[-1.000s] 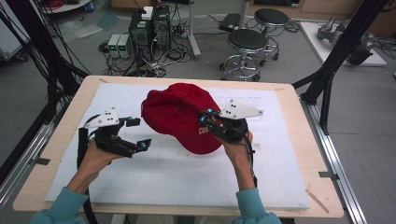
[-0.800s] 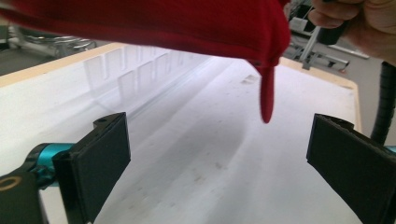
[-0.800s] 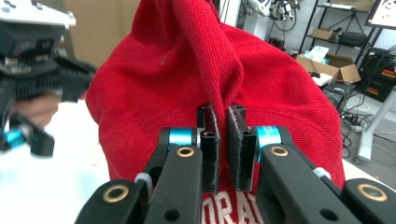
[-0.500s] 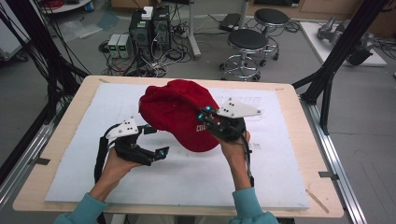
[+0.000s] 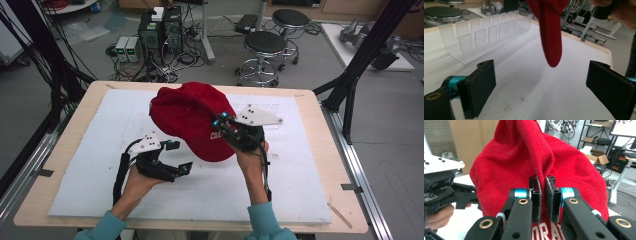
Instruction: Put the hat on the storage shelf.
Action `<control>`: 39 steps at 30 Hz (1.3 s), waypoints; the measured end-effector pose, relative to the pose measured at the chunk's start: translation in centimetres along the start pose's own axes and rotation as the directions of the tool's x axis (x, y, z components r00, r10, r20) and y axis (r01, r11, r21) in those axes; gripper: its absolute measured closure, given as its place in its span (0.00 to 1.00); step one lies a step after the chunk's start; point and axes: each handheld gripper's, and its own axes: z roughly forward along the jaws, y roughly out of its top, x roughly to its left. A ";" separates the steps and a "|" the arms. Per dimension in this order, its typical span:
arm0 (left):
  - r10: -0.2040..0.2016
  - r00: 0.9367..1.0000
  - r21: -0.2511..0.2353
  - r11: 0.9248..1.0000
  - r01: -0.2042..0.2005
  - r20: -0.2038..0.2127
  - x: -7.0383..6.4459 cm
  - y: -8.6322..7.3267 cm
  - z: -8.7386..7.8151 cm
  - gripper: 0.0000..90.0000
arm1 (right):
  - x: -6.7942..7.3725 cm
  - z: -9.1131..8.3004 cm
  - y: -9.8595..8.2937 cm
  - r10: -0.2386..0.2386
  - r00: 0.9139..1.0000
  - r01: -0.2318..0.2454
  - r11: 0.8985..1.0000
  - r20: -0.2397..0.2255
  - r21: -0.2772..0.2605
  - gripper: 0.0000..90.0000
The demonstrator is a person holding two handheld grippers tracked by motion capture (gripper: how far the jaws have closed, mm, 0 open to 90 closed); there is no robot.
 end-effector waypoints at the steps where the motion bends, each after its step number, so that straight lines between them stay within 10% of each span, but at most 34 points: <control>1: -0.004 1.000 -0.007 1.000 0.004 0.005 0.0 0.0 0.1 0.13 | 0.0 0.0 0.0 -0.003 1.000 0.003 1.000 0.005 -0.005 0.94; 30: 0.038 0.997 -0.141 0.990 -0.029 0.063 -0.7 0.7 0.5 0.87 | 0.5 0.2 -0.2 0.026 0.999 -0.027 0.999 -0.033 -0.034 0.94; 39: 0.061 0.993 -0.131 0.990 -0.047 0.099 -1.0 0.7 0.5 0.95 | 0.5 0.4 -0.4 0.019 0.999 -0.020 1.000 -0.030 -0.024 0.93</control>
